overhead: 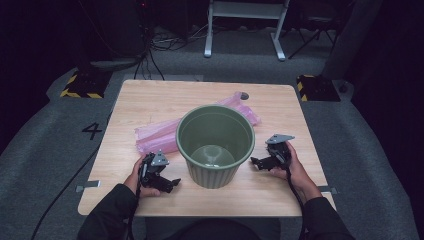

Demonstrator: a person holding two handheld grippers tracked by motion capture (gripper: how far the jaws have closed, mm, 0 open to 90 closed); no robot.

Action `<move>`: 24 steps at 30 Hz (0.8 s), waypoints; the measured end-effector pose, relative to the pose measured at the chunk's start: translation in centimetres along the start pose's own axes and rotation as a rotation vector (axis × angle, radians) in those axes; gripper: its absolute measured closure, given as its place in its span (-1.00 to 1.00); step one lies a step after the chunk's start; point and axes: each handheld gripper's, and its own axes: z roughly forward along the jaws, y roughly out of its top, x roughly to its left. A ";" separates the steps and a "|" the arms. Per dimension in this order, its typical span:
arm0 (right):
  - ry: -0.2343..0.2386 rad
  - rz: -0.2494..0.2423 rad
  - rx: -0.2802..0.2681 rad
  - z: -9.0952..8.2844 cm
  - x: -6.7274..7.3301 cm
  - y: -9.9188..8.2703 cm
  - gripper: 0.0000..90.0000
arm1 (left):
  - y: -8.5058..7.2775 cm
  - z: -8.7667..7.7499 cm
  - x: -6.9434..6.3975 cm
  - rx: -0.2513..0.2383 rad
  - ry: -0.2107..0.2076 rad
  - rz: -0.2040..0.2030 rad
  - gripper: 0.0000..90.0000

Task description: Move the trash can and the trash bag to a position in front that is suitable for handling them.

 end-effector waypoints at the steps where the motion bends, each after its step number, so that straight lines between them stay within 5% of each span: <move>1: 0.000 0.000 0.000 0.0 0.0 0.0 -0.99 | 0.0 0.0 0.0 0.000 0.000 0.000 -1.00; 13: 0.011 -0.013 0.004 0.0 -0.1 0.1 -0.95 | 1.6 1.5 -2.2 -0.005 -0.019 0.023 -0.99; 20: 0.013 -0.015 -0.020 -0.4 -0.1 0.0 -0.65 | 2.8 2.6 -3.4 -0.003 -0.058 0.061 -1.00; 24: 0.027 -0.028 -0.022 -0.7 0.3 -0.2 -0.65 | 3.4 3.2 -3.7 -0.002 -0.069 0.069 -1.00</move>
